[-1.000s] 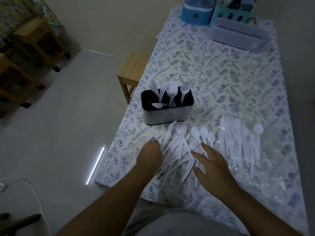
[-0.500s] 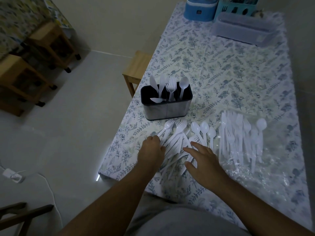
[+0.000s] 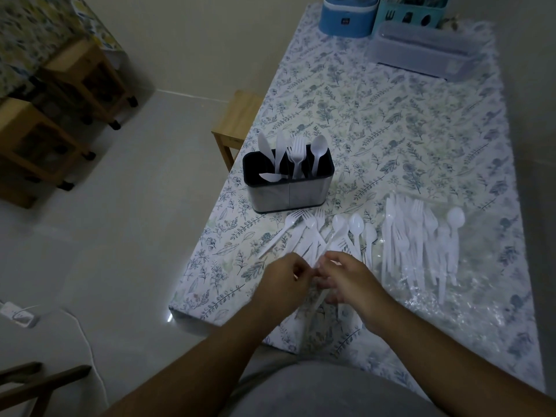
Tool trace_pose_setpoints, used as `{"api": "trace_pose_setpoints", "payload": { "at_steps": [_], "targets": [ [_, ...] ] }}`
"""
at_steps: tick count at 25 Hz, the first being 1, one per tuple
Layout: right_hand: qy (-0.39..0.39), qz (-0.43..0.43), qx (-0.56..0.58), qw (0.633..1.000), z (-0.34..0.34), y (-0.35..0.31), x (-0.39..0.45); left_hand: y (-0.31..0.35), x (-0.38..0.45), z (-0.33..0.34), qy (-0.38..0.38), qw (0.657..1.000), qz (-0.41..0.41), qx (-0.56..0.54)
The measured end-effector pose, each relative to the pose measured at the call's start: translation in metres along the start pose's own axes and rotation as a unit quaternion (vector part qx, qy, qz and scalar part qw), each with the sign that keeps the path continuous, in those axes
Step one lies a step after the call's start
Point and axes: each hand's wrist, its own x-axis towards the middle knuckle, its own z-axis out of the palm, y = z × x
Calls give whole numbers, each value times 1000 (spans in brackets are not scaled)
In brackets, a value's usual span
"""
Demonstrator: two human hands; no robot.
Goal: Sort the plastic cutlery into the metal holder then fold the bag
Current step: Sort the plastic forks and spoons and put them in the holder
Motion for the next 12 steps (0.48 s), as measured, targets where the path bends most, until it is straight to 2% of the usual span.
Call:
{"api": "trace_pose_setpoints", "payload": {
  "at_steps": [2, 4, 7, 9, 12],
  "targets": [
    [31, 34, 59, 997, 0, -1, 3, 0, -4, 2, -24, 999, 33, 18],
    [74, 27, 55, 995, -2, 1, 3, -10, 5, -2, 31, 998, 16, 54],
    [114, -25, -40, 992, -7, 4, 0, -29, 24, -13, 105, 987, -41, 112],
    [115, -35, -71, 990, -9, 5, -2, -35, 34, -12, 90, 982, -48, 158],
    [74, -15, -57, 996, -8, 5, -4, -33, 38, -8, 77, 974, -28, 213]
  ]
}}
